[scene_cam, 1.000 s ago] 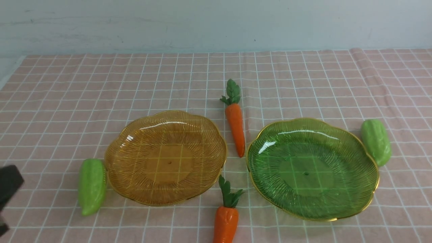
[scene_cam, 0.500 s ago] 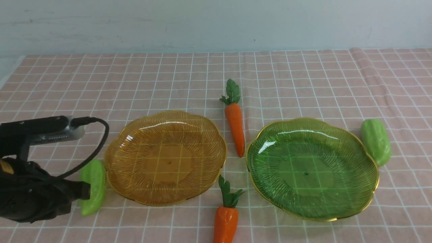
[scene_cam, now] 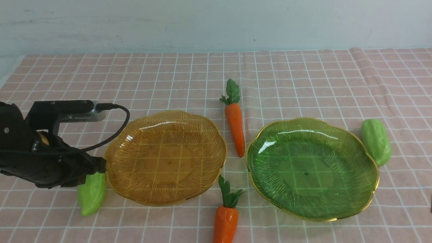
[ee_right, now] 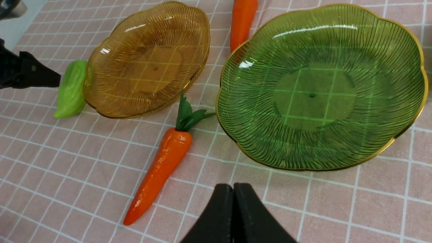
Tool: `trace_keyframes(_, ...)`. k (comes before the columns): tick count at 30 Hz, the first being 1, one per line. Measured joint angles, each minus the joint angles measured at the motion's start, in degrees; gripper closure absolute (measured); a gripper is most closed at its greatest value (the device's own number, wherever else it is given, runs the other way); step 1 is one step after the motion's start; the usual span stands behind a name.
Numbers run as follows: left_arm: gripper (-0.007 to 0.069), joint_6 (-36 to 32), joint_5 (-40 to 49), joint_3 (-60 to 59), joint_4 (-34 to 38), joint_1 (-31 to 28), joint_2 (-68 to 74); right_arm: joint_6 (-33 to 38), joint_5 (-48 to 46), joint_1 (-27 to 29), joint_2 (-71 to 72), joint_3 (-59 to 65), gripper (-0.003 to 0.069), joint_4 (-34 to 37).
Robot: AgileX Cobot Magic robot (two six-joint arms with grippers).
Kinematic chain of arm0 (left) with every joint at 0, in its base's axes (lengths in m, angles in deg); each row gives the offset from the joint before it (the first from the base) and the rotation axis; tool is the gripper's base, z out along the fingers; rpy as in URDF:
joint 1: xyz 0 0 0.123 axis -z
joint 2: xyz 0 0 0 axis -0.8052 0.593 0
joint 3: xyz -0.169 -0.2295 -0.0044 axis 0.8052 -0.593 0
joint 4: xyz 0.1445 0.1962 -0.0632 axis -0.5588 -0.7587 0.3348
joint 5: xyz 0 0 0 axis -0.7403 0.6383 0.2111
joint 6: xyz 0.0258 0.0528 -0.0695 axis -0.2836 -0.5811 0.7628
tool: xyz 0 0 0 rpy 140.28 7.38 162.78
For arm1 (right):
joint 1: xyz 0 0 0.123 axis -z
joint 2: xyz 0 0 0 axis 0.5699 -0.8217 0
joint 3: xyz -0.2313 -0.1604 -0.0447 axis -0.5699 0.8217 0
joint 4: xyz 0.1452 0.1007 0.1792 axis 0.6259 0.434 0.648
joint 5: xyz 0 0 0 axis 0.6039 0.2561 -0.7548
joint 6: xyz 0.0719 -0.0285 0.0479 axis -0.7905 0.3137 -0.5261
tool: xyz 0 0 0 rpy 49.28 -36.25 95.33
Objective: Put different types of vegetables on the plate.
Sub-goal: 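Put the green cucumber next to the left plate into that plate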
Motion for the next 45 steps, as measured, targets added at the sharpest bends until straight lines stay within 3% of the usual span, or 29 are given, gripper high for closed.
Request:
trace_keyframes(3,0.0176,2.10,-1.21,0.00,0.00,0.00,2.89,0.24,0.05,0.00,0.00,0.00,0.0673,0.00)
trace_keyframes(6,0.0126,2.62,-1.48,0.00,0.00,0.00,5.81,0.24,0.05,0.00,0.00,0.00,0.0673,0.19)
trace_keyframes(21,0.0121,4.34,-1.70,0.11,-5.74,0.00,11.27,0.31,0.05,0.00,0.00,0.00,0.0673,0.19)
trace_keyframes(35,0.0314,6.50,4.17,2.08,-9.27,0.00,10.76,-0.53,1.63,0.00,0.00,-0.08,0.0673,-1.00)
trace_keyframes(45,0.0323,7.01,11.66,7.55,-9.11,0.32,0.65,-10.03,3.65,0.00,-4.63,-6.65,0.0673,-15.95)
